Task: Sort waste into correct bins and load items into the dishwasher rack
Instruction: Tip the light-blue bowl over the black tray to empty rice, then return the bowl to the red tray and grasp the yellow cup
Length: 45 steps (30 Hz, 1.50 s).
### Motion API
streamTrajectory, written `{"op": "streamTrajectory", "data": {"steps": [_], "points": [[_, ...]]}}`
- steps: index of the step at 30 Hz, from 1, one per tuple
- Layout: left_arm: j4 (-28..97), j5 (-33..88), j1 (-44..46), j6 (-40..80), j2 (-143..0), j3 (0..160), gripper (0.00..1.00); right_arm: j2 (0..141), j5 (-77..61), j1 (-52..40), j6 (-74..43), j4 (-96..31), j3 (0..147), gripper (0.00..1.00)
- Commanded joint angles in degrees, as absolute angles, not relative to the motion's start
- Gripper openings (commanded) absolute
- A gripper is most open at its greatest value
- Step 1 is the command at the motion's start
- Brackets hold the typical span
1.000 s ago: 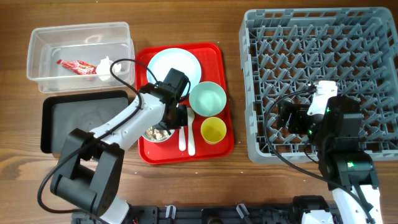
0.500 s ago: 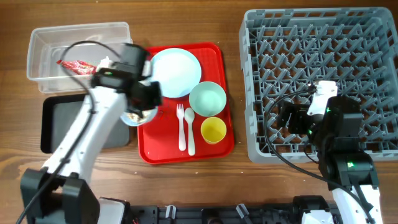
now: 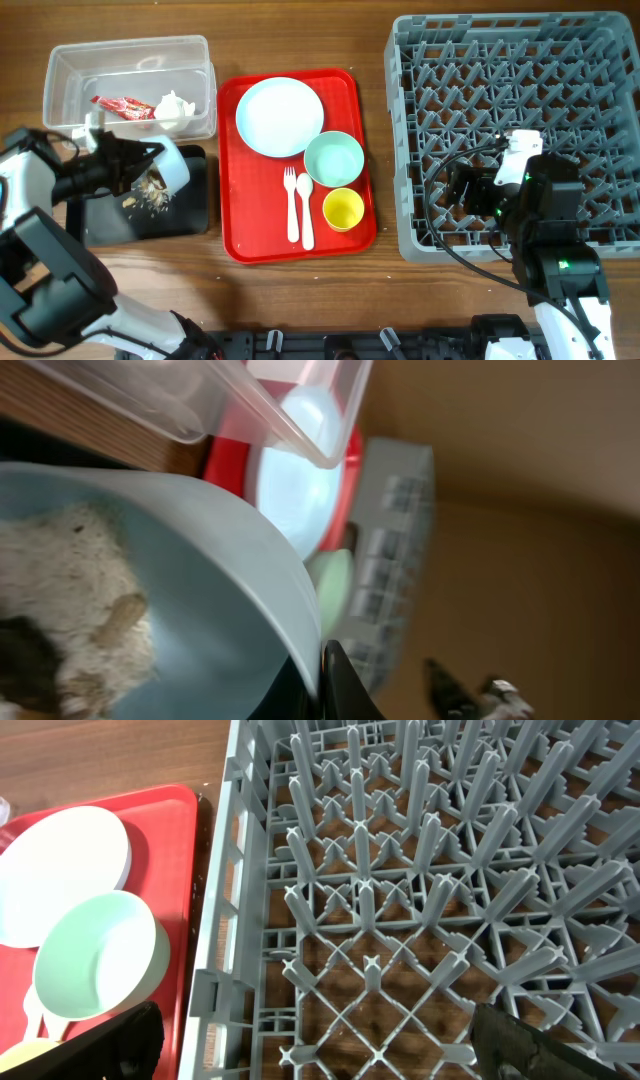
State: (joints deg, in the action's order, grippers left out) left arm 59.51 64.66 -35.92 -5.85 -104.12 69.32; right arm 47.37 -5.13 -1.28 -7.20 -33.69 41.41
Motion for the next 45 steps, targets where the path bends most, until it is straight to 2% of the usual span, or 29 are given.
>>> {"op": "streamTrajectory", "data": {"steps": [1, 13, 21, 23, 27, 30, 34, 39, 43, 45], "points": [[61.84, 75.18, -38.89, -7.05, -108.05, 68.84, 0.04, 47.37, -6.07, -0.99, -6.02, -33.67, 42.83, 1.00], [67.11, 90.35, -40.40, 1.43, -108.92, 68.84, 0.04, 47.37, -6.07, -0.99, -6.00, -33.87, 42.83, 1.00], [67.11, 90.35, -40.40, 2.39, -108.92, 68.84, 0.04, 47.37, -6.07, -0.99, -6.02, -33.95, 42.83, 1.00], [67.13, 88.73, -40.34, -0.89, -108.88, 68.84, 0.04, 47.37, -6.07, -0.99, -6.00, -33.95, 42.83, 1.00], [67.99, 76.42, -36.69, -11.49, -107.50, 68.86, 0.04, 47.37, -6.07, -0.99, -6.02, -33.95, 42.83, 1.00], [65.54, 69.63, -30.11, -11.20, -101.82, 69.08, 0.04, 47.37, -6.07, -0.99, -6.02, -33.95, 42.83, 1.00], [57.45, 47.92, -12.14, -0.12, -94.15, 69.08, 0.04, 47.37, -6.07, -0.99, -6.02, -33.95, 42.83, 1.00], [51.37, 20.86, 12.03, 12.29, -95.94, 69.04, 0.04, 47.37, -6.07, -0.99, -6.02, -33.95, 42.83, 1.00], [50.65, 6.85, 20.71, 18.81, -99.53, 68.99, 0.04, 47.37, -6.07, -0.99, -6.02, -34.00, 42.83, 1.00], [50.61, 5.04, 21.89, 20.25, -100.77, 68.99, 0.04, 47.37, -6.07, -0.99, -6.02, -34.04, 42.83, 1.00]]}}
